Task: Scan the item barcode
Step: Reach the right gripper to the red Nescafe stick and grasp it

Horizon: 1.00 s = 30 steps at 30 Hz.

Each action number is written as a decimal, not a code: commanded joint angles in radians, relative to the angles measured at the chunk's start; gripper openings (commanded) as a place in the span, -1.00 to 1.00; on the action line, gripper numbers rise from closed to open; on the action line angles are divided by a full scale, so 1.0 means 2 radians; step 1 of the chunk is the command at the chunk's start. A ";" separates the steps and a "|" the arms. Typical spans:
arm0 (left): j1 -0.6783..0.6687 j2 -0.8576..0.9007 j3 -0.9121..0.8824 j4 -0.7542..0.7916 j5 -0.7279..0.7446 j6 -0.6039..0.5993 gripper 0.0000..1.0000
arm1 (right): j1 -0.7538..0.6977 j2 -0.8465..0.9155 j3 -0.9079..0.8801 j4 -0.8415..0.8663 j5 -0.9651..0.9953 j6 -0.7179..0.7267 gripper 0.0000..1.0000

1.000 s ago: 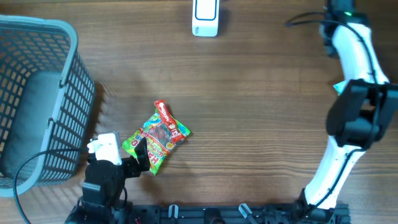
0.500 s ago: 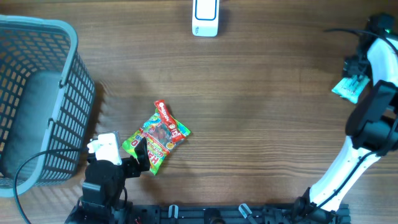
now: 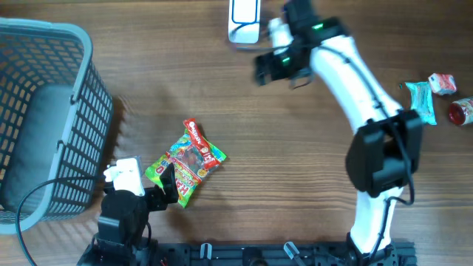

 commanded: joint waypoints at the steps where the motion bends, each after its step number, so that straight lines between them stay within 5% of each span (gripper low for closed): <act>1: 0.003 -0.004 -0.004 0.001 0.006 -0.002 1.00 | 0.045 -0.004 -0.014 0.016 -0.163 -0.016 0.99; 10: 0.003 -0.004 -0.004 0.001 0.006 -0.002 1.00 | 0.117 0.058 -0.014 0.064 -0.217 -0.045 0.99; 22: 0.003 -0.004 -0.004 0.001 0.006 -0.002 1.00 | 0.125 0.146 -0.014 0.112 -0.272 -0.080 0.89; 27: 0.003 -0.004 -0.004 0.001 0.006 -0.002 1.00 | 0.125 0.168 -0.014 0.119 -0.319 -0.098 0.71; 30: 0.003 -0.004 -0.004 0.001 0.006 -0.002 1.00 | 0.125 0.177 -0.014 0.123 -0.343 -0.109 0.36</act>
